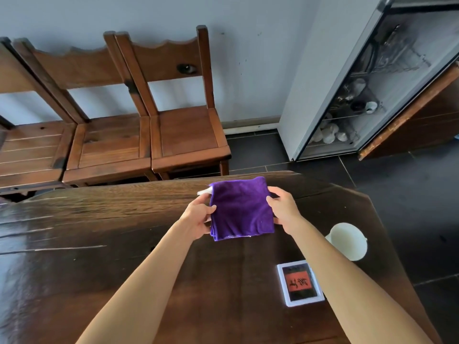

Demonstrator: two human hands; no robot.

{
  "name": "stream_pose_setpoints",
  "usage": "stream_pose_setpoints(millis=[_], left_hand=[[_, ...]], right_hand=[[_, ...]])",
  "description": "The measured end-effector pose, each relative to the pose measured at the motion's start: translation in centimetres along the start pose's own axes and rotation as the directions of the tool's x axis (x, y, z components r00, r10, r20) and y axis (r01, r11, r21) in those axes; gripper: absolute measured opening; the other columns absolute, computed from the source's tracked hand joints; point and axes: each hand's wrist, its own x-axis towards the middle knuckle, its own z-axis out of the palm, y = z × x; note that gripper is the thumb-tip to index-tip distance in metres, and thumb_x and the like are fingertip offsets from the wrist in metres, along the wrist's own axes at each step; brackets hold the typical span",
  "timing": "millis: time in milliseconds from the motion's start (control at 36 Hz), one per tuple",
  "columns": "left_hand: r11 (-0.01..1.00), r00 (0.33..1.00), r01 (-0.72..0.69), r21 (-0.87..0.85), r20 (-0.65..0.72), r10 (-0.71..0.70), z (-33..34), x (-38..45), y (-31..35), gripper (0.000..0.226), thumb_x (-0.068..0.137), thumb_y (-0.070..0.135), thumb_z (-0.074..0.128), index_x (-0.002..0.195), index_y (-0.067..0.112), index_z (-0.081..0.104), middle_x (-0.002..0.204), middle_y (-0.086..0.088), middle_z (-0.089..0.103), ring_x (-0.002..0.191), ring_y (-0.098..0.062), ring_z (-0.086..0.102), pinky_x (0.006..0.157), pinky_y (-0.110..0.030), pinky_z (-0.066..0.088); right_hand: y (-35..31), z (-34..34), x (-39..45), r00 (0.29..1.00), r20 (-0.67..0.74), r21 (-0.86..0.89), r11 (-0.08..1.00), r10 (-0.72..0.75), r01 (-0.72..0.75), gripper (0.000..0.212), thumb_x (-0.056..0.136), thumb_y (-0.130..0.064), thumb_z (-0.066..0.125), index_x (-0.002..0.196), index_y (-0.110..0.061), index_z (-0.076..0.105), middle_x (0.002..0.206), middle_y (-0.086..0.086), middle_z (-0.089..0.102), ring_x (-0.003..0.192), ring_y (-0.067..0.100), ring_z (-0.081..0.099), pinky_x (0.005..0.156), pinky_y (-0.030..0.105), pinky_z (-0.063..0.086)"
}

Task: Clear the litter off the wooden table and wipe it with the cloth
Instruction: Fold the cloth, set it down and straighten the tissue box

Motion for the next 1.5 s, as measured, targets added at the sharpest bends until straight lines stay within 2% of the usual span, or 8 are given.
stream_pose_setpoints(millis=[139, 361, 611, 778, 917, 1139, 1361, 1500], left_hand=[[0.995, 0.991, -0.049, 0.088, -0.122, 0.059, 0.6, 0.4, -0.9, 0.034, 0.103, -0.003, 0.044, 0.106, 0.024, 0.063, 0.106, -0.005, 0.066, 0.092, -0.021, 0.059, 0.094, -0.048, 0.050], [0.888, 0.931, -0.020, 0.460, -0.314, 0.184, -0.3, 0.2, -3.5, 0.036, 0.092, 0.014, 0.073, 0.125, 0.012, 0.057, 0.116, -0.012, 0.064, 0.098, -0.026, 0.067, 0.081, -0.042, 0.062], [0.732, 0.914, -0.017, 0.681, -0.287, 0.288, -0.9, -0.2, -5.2, 0.036, 0.086, -0.001, 0.067, 0.116, 0.013, 0.054, 0.109, -0.018, 0.068, 0.094, -0.031, 0.068, 0.086, -0.043, 0.058], [0.545, 0.920, 0.055, 0.837, -0.255, 0.299, -0.3, -2.0, -4.8, 0.030, 0.101, 0.028, 0.060, 0.124, 0.014, 0.047, 0.116, -0.003, 0.057, 0.113, -0.029, 0.060, 0.083, -0.041, 0.043], [0.518, 0.907, -0.127, 0.846, -0.113, 0.407, -0.4, -4.4, -5.0, 0.034, 0.105, 0.034, 0.051, 0.135, 0.018, 0.052, 0.137, -0.006, 0.052, 0.111, -0.020, 0.055, 0.085, -0.039, 0.049], [0.242, 0.741, -0.266, 0.933, 0.038, 0.671, -0.1, -12.6, -4.2, 0.046, 0.106, 0.046, 0.044, 0.149, 0.030, 0.049, 0.164, 0.003, 0.034, 0.152, -0.019, 0.028, 0.120, -0.047, 0.027], [0.042, 0.513, -0.313, 0.949, 0.131, 0.848, -0.4, -22.5, -5.5, 0.057, 0.101, 0.059, 0.028, 0.147, 0.035, 0.053, 0.167, -0.001, 0.030, 0.153, -0.029, 0.031, 0.122, -0.052, 0.025], [0.009, 0.478, -0.282, 0.960, 0.132, 0.869, -1.3, -28.7, -9.0, 0.056, 0.102, 0.057, 0.025, 0.151, 0.039, 0.045, 0.170, 0.002, 0.022, 0.156, -0.028, 0.023, 0.123, -0.054, 0.018]], right_hand=[[1.2, 0.5, 0.0, 0.992, -0.118, -0.170, 0.985, -0.034, 0.013, 0.033, 0.103, -0.026, 0.056, 0.135, -0.020, 0.059, 0.127, 0.006, 0.065, 0.102, 0.018, 0.059, 0.096, 0.045, 0.056], [3.5, 0.3, -2.1, 0.997, -0.068, -0.318, 0.948, -0.027, 0.004, 0.038, 0.091, -0.023, 0.073, 0.126, -0.017, 0.060, 0.099, 0.000, 0.068, 0.092, 0.020, 0.068, 0.083, 0.037, 0.059], [5.0, 0.4, -3.9, 0.985, -0.109, -0.369, 0.925, -0.134, 0.085, 0.030, 0.092, -0.011, 0.073, 0.119, -0.011, 0.059, 0.101, 0.003, 0.066, 0.083, 0.013, 0.061, 0.081, 0.032, 0.058], [5.2, -0.1, -4.7, 0.982, -0.139, -0.432, 0.900, -0.129, 0.057, 0.034, 0.092, -0.030, 0.074, 0.118, -0.013, 0.060, 0.106, 0.006, 0.069, 0.088, 0.017, 0.065, 0.074, 0.027, 0.053], [3.3, -1.2, -6.5, 0.982, -0.100, -0.395, 0.912, -0.158, 0.107, 0.043, 0.097, -0.037, 0.065, 0.131, -0.011, 0.057, 0.127, 0.010, 0.064, 0.105, 0.020, 0.064, 0.083, 0.026, 0.050], [-0.8, -3.6, -12.6, 0.886, -0.101, -0.551, 0.767, -0.453, 0.330, 0.051, 0.101, -0.045, 0.051, 0.144, -0.016, 0.052, 0.149, 0.008, 0.052, 0.137, 0.026, 0.048, 0.105, 0.040, 0.047], [-2.4, -4.9, -22.3, 0.707, -0.098, -0.762, 0.510, -0.700, 0.399, 0.059, 0.100, -0.057, 0.041, 0.150, -0.025, 0.046, 0.162, 0.009, 0.036, 0.147, 0.033, 0.036, 0.112, 0.055, 0.039], [-1.3, -4.9, -29.3, 0.722, -0.057, -0.822, 0.443, -0.689, 0.357, 0.062, 0.102, -0.058, 0.035, 0.156, -0.029, 0.035, 0.167, 0.007, 0.024, 0.152, 0.035, 0.025, 0.118, 0.060, 0.027]])
